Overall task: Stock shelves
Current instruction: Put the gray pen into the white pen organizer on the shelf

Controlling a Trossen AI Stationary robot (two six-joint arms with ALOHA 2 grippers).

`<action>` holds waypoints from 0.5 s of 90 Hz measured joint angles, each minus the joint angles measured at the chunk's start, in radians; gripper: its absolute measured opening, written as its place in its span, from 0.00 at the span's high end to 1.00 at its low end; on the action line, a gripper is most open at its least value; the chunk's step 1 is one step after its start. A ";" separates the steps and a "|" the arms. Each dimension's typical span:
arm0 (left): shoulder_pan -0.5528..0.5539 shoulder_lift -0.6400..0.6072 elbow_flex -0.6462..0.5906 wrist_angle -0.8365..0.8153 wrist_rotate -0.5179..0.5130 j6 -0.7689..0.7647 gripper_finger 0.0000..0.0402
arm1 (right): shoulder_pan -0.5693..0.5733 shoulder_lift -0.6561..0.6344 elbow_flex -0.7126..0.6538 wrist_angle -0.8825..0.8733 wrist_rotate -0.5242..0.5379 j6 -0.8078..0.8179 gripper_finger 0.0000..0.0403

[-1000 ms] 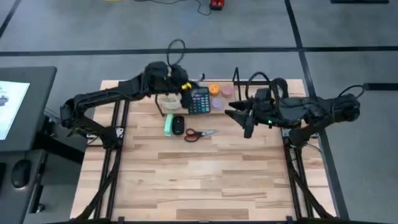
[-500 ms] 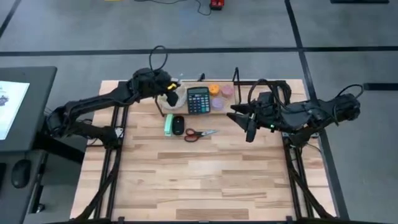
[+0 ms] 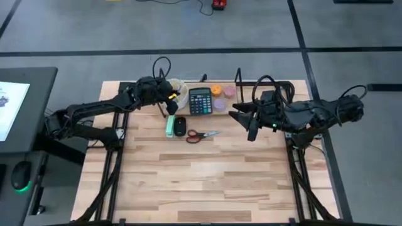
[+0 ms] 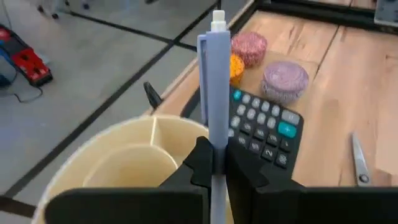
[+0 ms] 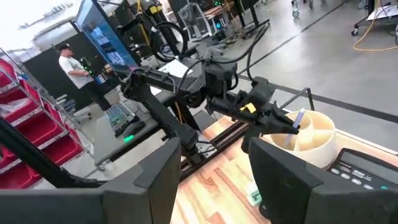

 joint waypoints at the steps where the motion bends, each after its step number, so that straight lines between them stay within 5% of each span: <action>1: 0.000 0.000 0.000 -0.001 0.003 0.000 0.98 | 0.001 0.000 0.000 0.001 0.000 0.000 0.55; 45: 0.000 0.001 0.000 -0.091 0.037 -0.007 0.88 | 0.003 0.002 0.000 0.021 -0.001 -0.001 0.55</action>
